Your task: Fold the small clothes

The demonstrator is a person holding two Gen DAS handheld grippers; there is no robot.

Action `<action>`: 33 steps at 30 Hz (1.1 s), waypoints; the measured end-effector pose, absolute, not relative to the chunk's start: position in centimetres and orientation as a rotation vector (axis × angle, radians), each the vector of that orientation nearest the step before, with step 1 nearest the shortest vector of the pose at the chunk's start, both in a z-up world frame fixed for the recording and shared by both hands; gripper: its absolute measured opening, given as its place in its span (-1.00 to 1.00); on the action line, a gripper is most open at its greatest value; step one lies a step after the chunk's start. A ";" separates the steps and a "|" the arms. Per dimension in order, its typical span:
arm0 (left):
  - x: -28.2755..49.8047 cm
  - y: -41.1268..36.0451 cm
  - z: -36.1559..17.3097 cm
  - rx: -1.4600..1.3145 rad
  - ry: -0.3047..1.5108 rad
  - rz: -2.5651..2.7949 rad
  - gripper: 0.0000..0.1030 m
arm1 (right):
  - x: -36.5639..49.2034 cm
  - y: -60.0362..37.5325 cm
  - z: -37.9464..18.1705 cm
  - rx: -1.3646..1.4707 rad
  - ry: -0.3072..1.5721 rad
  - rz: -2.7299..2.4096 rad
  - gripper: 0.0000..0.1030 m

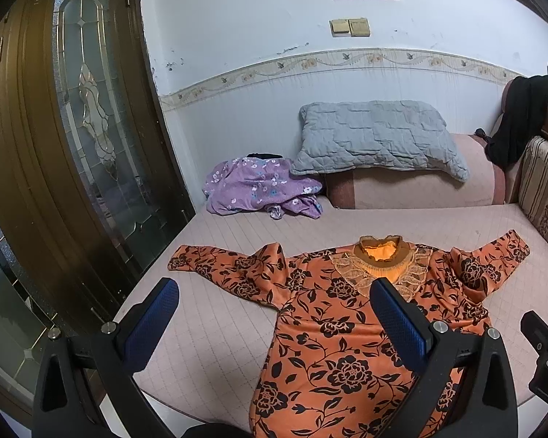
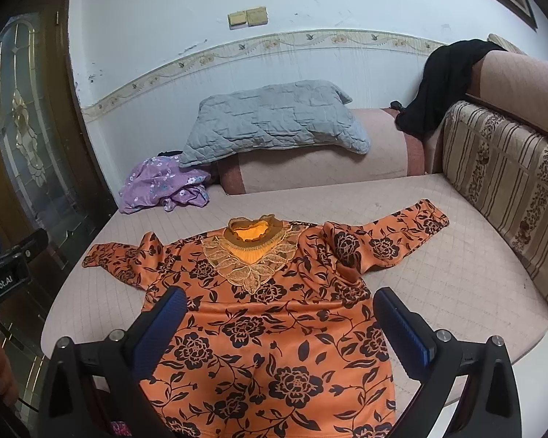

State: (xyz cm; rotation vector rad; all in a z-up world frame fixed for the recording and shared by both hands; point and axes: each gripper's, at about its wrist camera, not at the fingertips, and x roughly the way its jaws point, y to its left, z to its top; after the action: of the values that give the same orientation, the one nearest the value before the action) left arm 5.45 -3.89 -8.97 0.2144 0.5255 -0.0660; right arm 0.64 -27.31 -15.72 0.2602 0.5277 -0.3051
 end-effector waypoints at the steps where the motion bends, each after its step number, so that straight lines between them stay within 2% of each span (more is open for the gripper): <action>1: 5.6 -4.0 -9.0 0.215 0.528 -0.066 1.00 | 0.8 -27.4 -15.9 0.252 0.530 -0.309 1.00; 8: 6.9 -4.7 -10.2 0.227 0.555 -0.067 1.00 | 1.8 -28.1 -16.5 0.258 0.501 -0.309 1.00; 12: 9.9 -5.7 -13.3 0.231 0.657 -0.106 1.00 | 3.1 -30.4 -17.6 0.285 0.507 -0.303 1.00; 20: 17.5 -9.8 -29.4 0.397 0.999 -0.096 1.00 | 7.9 -48.6 -25.2 0.577 0.445 -0.380 0.97; 22: 18.4 -10.4 -32.3 0.419 1.049 -0.093 1.00 | 9.5 -54.4 -27.7 0.706 0.453 -0.416 0.90; 23: 18.9 -10.8 -33.7 0.428 1.069 -0.094 1.00 | 10.1 -57.0 -28.8 0.761 0.450 -0.433 0.80; 25: 19.7 -11.4 -35.4 0.444 1.097 -0.088 1.00 | 11.7 -62.8 -31.0 0.862 0.457 -0.478 0.47; 26: 20.1 -11.6 -36.2 0.449 1.108 -0.086 1.00 | 12.4 -65.0 -31.8 0.897 0.461 -0.494 0.23; 27: 20.4 -11.8 -36.6 0.450 1.111 -0.087 1.00 | 13.0 -67.2 -32.2 0.923 0.455 -0.506 0.15; 33: 20.9 -12.6 -37.2 0.452 1.061 -0.100 1.00 | 16.4 -76.7 -38.6 1.096 0.484 -0.640 0.08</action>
State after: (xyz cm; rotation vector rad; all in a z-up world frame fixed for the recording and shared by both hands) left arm 20.92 -12.64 -37.21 0.4519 1.0610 -0.1003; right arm 16.39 -76.74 -38.63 1.0959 0.4837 -0.6399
